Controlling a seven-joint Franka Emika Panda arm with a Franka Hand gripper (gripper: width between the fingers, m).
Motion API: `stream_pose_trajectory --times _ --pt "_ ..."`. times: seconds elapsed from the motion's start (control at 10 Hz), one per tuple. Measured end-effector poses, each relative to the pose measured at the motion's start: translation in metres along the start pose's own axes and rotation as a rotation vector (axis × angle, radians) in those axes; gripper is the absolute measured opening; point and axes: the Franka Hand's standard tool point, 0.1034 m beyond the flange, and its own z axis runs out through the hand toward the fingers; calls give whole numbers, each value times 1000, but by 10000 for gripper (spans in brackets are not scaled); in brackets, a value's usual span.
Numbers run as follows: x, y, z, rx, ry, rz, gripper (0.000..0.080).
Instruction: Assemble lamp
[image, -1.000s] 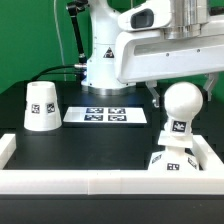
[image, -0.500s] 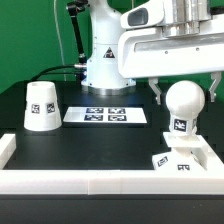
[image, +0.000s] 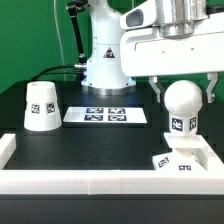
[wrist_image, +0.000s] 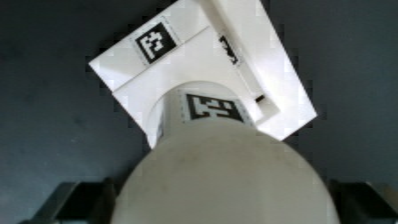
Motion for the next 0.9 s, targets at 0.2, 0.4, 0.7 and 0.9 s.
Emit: stream_pose_trajectory --times 0.2,0.4,0.7,0.9 --pt "0 -1 0 16 -15 172 579" --pt "0 -2 0 38 -39 377 579" --pt "-1 -4 1 50 -69 645 579" --pt "-2 -5 1 52 -72 636 585"
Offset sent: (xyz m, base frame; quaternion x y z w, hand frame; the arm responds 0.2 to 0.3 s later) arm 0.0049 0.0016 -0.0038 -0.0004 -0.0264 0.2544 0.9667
